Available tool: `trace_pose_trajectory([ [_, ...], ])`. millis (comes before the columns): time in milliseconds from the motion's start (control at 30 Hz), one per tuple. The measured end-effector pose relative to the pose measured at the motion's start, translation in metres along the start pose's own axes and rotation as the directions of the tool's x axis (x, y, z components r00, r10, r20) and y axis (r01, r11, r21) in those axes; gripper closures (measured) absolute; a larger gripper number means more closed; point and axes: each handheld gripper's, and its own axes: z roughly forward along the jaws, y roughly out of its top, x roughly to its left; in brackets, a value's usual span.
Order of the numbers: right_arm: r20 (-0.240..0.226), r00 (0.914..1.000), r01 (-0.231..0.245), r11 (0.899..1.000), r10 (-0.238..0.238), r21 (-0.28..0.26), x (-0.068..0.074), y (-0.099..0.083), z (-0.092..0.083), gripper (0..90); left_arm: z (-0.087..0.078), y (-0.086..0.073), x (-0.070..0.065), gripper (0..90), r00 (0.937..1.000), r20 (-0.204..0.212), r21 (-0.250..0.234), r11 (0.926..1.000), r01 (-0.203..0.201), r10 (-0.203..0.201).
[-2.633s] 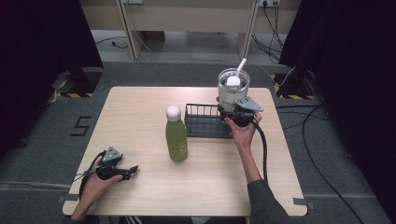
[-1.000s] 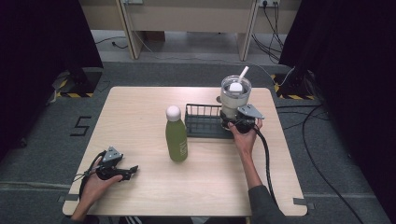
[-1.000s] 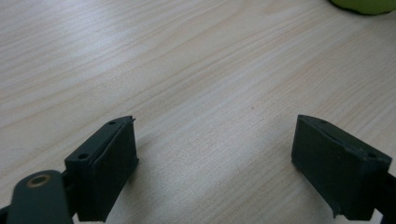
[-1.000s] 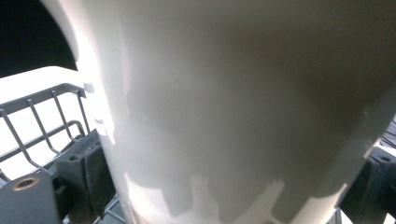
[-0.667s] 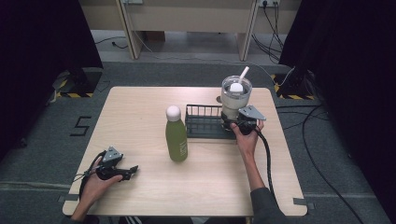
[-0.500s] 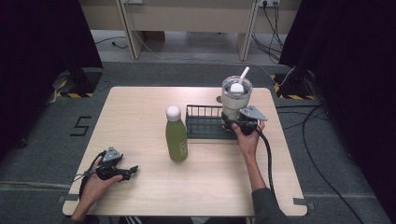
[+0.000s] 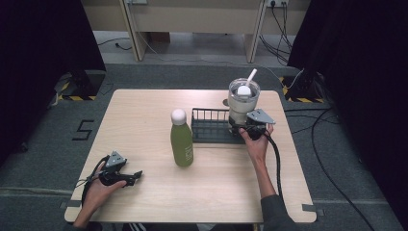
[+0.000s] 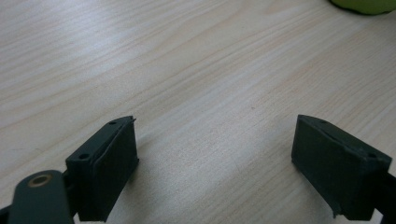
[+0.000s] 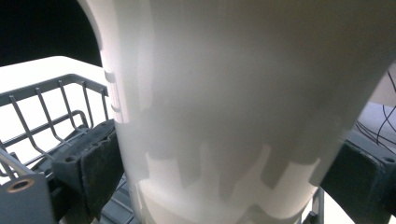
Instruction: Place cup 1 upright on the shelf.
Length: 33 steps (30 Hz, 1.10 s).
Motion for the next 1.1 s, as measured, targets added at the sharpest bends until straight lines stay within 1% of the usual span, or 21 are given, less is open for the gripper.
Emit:
trace_pose_trajectory([
  [133, 0.003, 1.0, 0.004, 1.0, -0.004, 0.007, 0.001, 0.001, -0.004, 9.1, 0.0, 0.0, 0.0, 13.6, 1.0, 0.001, 0.0, 1.0, 0.002, -0.002],
  [300, -0.002, 0.9999, -0.012, 1.0, 0.012, 0.01, 0.0, -0.001, -0.011, 10.9, 0.0, 0.0, 0.0, 13.6, 1.0, 0.001, 0.0, 1.0, 0.002, -0.002],
  [433, -0.013, 0.9999, -0.012, 1.0, 0.012, 0.012, -0.002, 0.0, -0.022, 14.6, 0.0, 0.0, 0.0, 13.6, 1.0, 0.001, 0.0, 1.0, 0.002, -0.002],
  [567, -0.003, 0.9998, -0.022, 1.0, 0.022, -0.001, -0.005, 0.001, -0.035, 14.8, 0.0, 0.0, 0.0, 13.6, 1.0, 0.0, 0.0, 1.0, 0.003, -0.003],
  [633, -0.012, 0.9992, -0.04, 0.999, 0.04, 0.0, -0.005, 0.001, -0.041, 14.7, 0.0, 0.0, 0.0, 13.6, 1.0, 0.001, 0.002, 1.0, 0.002, -0.002],
  [667, -0.01, 0.9994, -0.033, 0.999, 0.033, 0.002, -0.005, 0.001, -0.044, 14.8, 0.0, 0.0, 0.0, 13.5, 1.0, 0.0, 0.002, 1.0, 0.002, -0.002],
  [800, -0.026, 0.999, -0.036, 0.999, 0.036, 0.002, -0.002, -0.001, -0.055, 14.8, 0.0, 0.0, 0.0, 13.6, 1.0, 0.001, 0.001, 1.0, 0.002, -0.002],
  [900, -0.032, 0.9992, -0.025, 1.0, 0.025, 0.003, 0.001, -0.002, -0.063, 14.8, 0.0, 0.0, 0.0, 13.5, 1.0, 0.0, 0.0, 1.0, 0.002, -0.002],
  [1100, -0.045, 0.9988, -0.019, 1.0, 0.018, -0.008, 0.008, -0.002, -0.08, 14.8, 0.0, 0.0, 0.0, 13.5, 1.0, 0.0, 0.001, 1.0, 0.001, -0.001],
])
